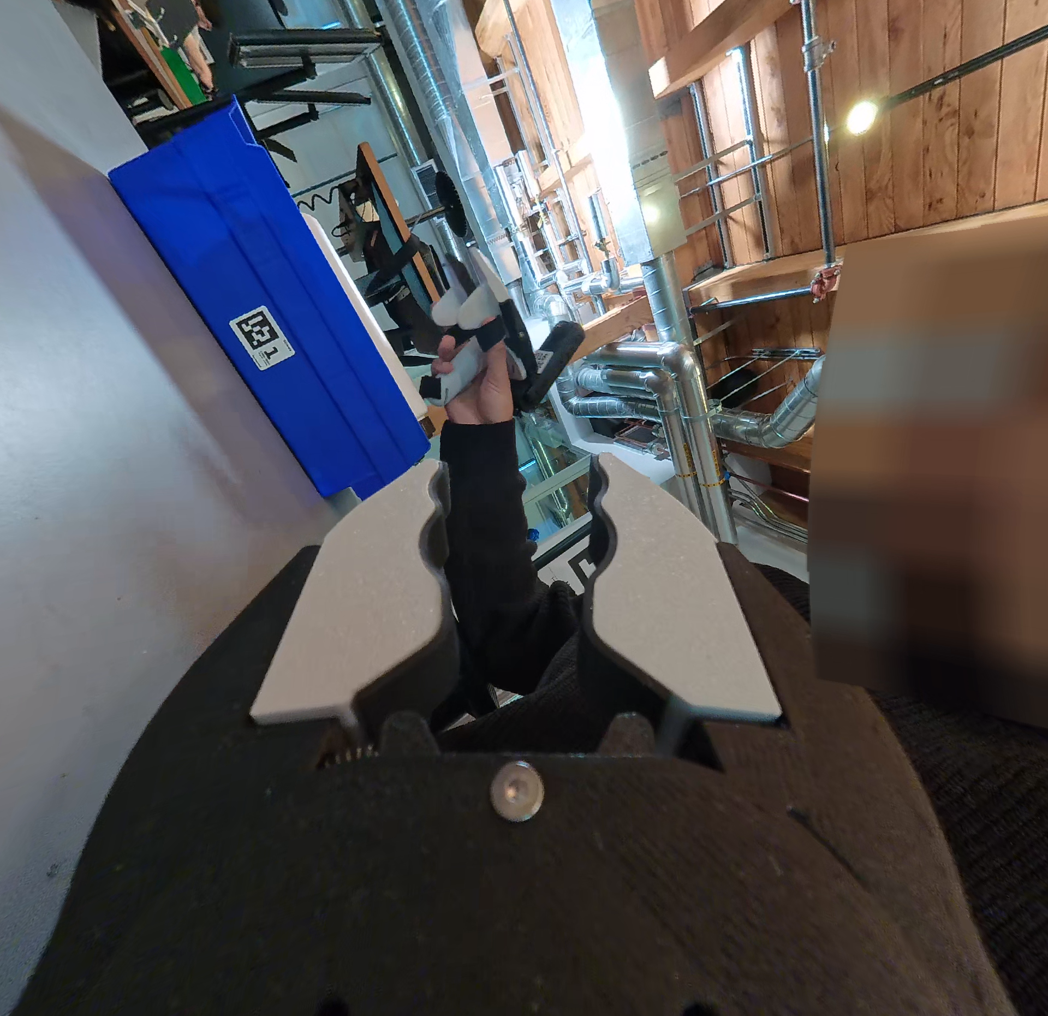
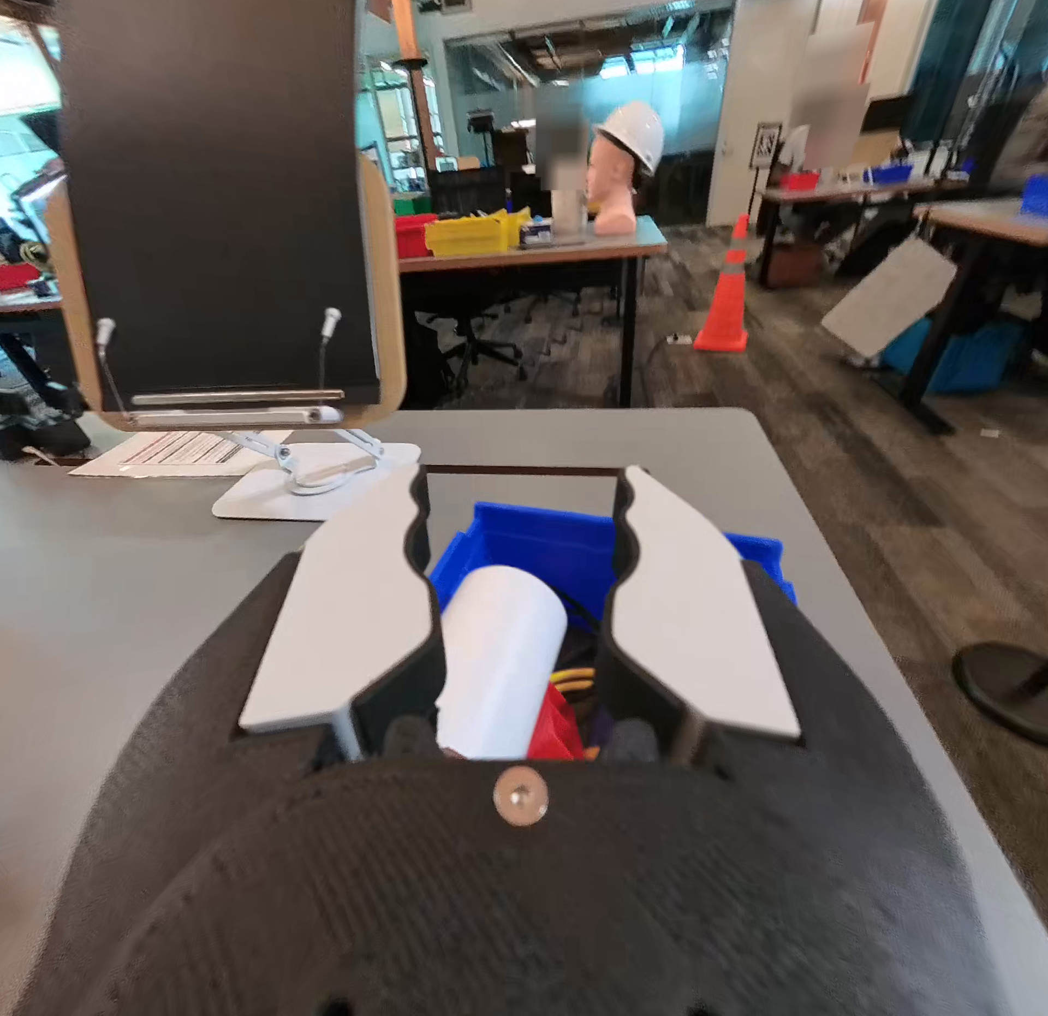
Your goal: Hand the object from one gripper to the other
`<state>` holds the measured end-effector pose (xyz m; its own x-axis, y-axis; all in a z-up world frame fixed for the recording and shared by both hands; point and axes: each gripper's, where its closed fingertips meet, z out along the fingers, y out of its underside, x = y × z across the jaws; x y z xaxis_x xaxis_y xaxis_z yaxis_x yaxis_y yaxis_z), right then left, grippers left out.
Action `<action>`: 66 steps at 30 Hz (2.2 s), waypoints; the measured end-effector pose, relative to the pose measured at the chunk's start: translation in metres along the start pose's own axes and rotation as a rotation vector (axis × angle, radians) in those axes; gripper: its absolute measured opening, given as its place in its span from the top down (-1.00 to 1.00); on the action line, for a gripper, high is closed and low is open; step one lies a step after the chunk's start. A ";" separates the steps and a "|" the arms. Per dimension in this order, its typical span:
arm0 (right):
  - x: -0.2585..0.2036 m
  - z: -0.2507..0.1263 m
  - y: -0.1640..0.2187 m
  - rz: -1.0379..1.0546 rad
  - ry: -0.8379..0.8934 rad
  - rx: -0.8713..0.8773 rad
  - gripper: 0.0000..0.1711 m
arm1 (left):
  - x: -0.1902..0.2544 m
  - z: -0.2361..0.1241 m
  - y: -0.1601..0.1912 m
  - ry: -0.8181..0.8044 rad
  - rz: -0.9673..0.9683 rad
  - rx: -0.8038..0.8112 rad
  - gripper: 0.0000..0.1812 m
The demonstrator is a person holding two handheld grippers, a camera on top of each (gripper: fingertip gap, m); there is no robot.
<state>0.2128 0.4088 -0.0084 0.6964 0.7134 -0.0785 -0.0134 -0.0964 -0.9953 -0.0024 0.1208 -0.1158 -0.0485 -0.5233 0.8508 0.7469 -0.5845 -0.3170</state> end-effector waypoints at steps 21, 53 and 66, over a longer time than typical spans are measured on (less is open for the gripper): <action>-0.328 -0.039 0.054 0.073 -0.918 -0.091 0.54 | 0.003 0.002 0.009 -0.184 0.333 -0.152 0.49; -0.390 -0.023 0.200 -0.276 -0.960 -0.337 0.66 | 0.011 -0.364 -0.115 -1.519 0.404 -0.422 0.66; -0.388 -0.024 0.194 -0.236 -0.965 -0.310 0.67 | 0.112 -0.288 -0.171 -1.310 0.862 -0.069 0.78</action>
<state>-0.0424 0.0970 -0.1697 -0.2150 0.9761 -0.0319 0.3286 0.0416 -0.9435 -0.3264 -0.0168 -0.0871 0.9749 0.1580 0.1568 0.2125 -0.4502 -0.8673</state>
